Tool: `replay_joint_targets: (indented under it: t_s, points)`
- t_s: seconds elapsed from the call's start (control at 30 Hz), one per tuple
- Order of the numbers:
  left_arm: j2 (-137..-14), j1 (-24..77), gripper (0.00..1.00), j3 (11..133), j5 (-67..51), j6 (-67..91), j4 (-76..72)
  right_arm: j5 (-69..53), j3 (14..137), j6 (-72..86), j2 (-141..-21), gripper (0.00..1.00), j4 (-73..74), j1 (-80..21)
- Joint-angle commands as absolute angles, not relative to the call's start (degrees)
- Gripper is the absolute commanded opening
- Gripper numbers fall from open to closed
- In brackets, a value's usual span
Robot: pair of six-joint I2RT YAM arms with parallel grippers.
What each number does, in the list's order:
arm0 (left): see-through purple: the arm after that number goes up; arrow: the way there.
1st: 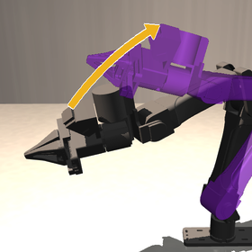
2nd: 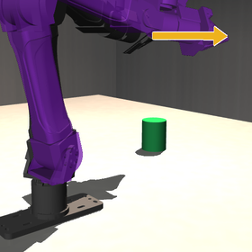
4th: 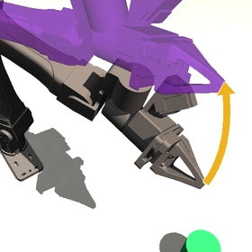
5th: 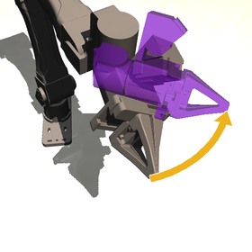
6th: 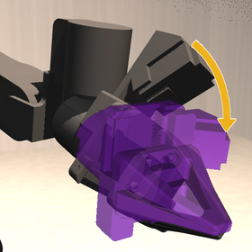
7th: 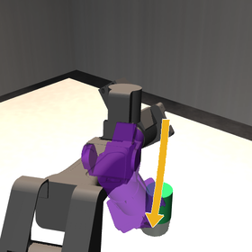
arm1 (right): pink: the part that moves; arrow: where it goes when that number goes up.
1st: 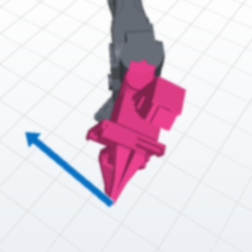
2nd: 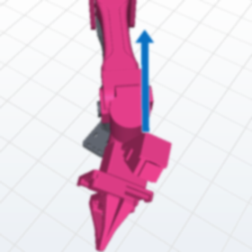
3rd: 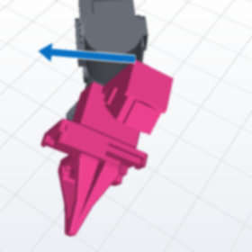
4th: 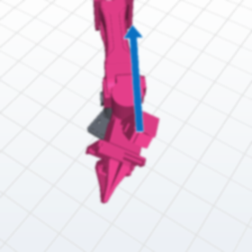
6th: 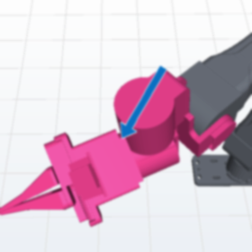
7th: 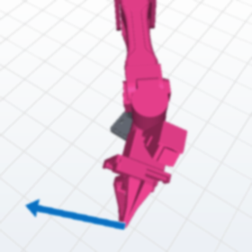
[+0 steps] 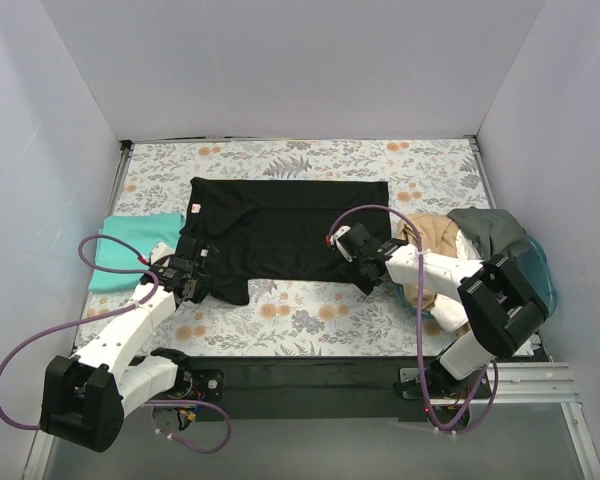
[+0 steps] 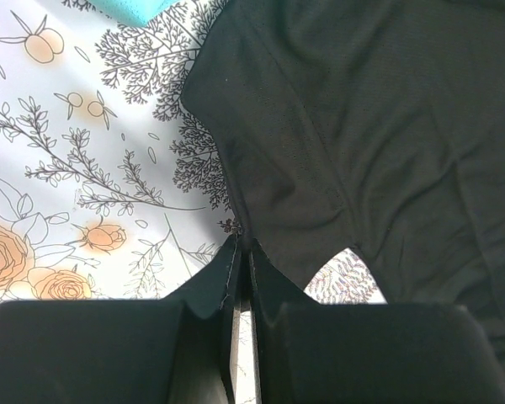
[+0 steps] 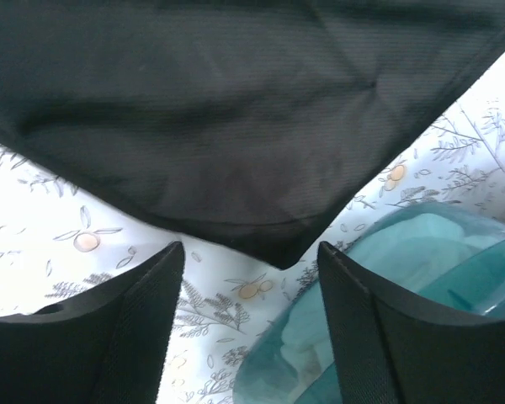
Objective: Fold and stack the t-shirts
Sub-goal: Fold the tshirt
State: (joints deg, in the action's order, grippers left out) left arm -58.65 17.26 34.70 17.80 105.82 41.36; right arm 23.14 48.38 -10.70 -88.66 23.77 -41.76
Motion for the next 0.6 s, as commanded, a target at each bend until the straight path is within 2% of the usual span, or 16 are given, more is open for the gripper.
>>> replay_joint_targets:
  t_s: [0.0, 0.1, 0.13, 0.27, 0.43, 0.57]
  points:
    - [-58.62, 17.40, 0.00, 37.09, 18.19, 105.20, 40.96, 26.63, 50.18, -11.51, -90.26, 0.69, 24.87, -41.66]
    - [-58.54, 17.40, 0.00, 37.53, 18.19, 105.12, 41.04, 27.51, 50.89, -11.69, -91.58, 0.61, 24.70, -41.57]
    - [-58.54, 17.40, 0.00, 37.70, 18.19, 105.20, 41.22, 27.42, 50.98, -11.78, -92.02, 0.56, 24.61, -41.57]
    - [-58.71, 17.40, 0.00, 38.41, 18.54, 105.03, 41.13, 27.42, 51.68, -12.22, -93.25, 0.47, 24.35, -41.49]
    - [-59.41, 17.40, 0.00, 39.64, 18.63, 104.85, 41.04, 28.12, 52.12, -12.48, -93.96, 0.25, 24.35, -41.48]
    - [-60.29, 17.40, 0.00, 41.22, 18.46, 104.59, 40.96, 27.95, 52.21, -12.92, -92.90, 0.11, 24.34, -41.48]
